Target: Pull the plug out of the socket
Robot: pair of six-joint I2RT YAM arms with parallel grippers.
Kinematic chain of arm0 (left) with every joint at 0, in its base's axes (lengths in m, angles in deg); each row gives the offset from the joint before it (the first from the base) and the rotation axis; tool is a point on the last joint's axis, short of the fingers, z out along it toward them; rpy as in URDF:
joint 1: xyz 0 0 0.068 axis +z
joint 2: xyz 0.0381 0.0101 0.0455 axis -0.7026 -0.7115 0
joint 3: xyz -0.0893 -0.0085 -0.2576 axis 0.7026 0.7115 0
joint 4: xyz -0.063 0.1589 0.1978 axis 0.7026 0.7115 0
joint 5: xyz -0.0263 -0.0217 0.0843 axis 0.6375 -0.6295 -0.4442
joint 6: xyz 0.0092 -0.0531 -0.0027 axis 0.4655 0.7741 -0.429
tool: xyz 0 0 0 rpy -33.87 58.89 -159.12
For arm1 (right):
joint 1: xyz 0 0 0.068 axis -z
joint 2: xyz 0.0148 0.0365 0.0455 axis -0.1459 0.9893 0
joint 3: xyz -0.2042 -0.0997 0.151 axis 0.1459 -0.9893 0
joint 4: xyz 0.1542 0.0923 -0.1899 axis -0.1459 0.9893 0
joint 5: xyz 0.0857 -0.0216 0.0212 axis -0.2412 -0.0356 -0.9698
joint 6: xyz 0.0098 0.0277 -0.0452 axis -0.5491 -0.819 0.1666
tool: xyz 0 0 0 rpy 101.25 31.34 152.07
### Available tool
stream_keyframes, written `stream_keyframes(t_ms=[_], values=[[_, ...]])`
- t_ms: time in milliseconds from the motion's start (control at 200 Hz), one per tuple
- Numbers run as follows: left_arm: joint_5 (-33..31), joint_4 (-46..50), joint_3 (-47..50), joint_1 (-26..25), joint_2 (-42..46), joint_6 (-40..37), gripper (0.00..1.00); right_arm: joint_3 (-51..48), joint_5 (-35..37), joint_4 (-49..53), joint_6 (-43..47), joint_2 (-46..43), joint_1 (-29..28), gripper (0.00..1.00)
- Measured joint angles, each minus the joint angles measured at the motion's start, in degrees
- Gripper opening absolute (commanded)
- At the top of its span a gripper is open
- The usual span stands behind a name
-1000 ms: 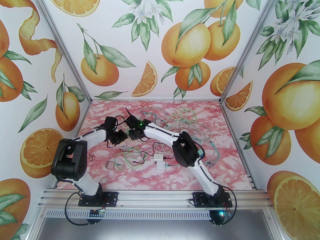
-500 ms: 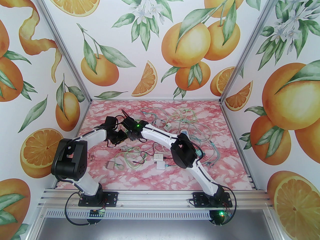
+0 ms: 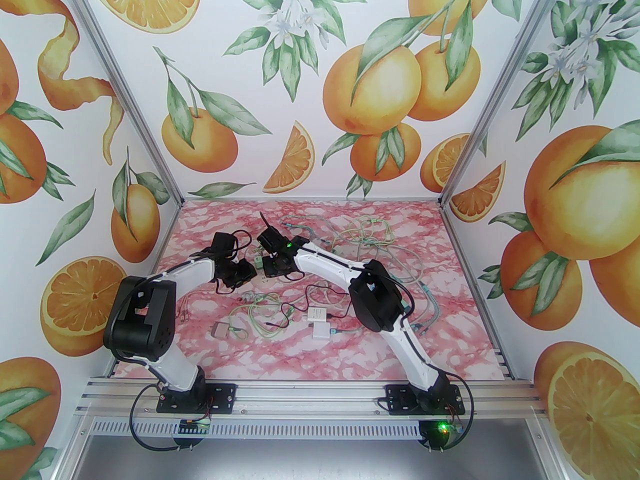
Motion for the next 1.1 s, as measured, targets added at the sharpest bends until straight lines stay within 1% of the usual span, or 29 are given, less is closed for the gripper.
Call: stream_keyframes(t_ms=[120, 225, 305, 410, 550, 756, 826, 986, 1051, 1101], values=[[-0.1, 0.4, -0.3, -0.3, -0.2, 0.0, 0.24, 4.1, 6.4, 4.0, 3.0, 1.5, -2.3, 0.22], [-0.2, 0.8, -0.6, -0.3, -0.3, 0.0, 0.24, 5.4, 10.8, 4.9, 4.7, 2.4, -3.7, 0.22], [-0.2, 0.9, -0.6, -0.3, -0.3, 0.0, 0.24, 5.4, 12.2, 4.9, 5.1, 2.5, -4.2, 0.21], [-0.2, 1.0, -0.7, -0.3, -0.3, 0.0, 0.24, 5.4, 12.3, 4.9, 5.1, 2.5, -4.1, 0.21], [-0.1, 0.9, -0.7, -0.4, -0.4, 0.0, 0.24, 3.9, 9.6, 3.8, 3.6, 2.1, -2.9, 0.21], [-0.1, 0.2, -0.7, -0.8, -0.7, 0.0, 0.24, -3.5, -2.6, -2.7, -1.7, -1.4, 1.7, 0.21], [0.0, -0.1, -0.7, -0.9, -0.7, 0.0, 0.24, -4.6, -5.0, -4.0, -2.4, -1.9, 2.6, 0.21], [0.5, -1.5, 0.0, -0.9, -0.2, 0.1, 0.27, -4.7, -5.2, -3.9, -2.3, -1.9, 2.5, 0.20], [0.7, -1.6, 0.0, -1.0, -0.2, 0.1, 0.26, -4.1, -3.9, -3.0, -1.7, -1.9, 2.0, 0.20], [0.7, -1.4, 0.0, -1.2, -0.2, 0.1, 0.26, -2.4, -1.5, -0.7, -0.4, -1.4, 1.0, 0.20]])
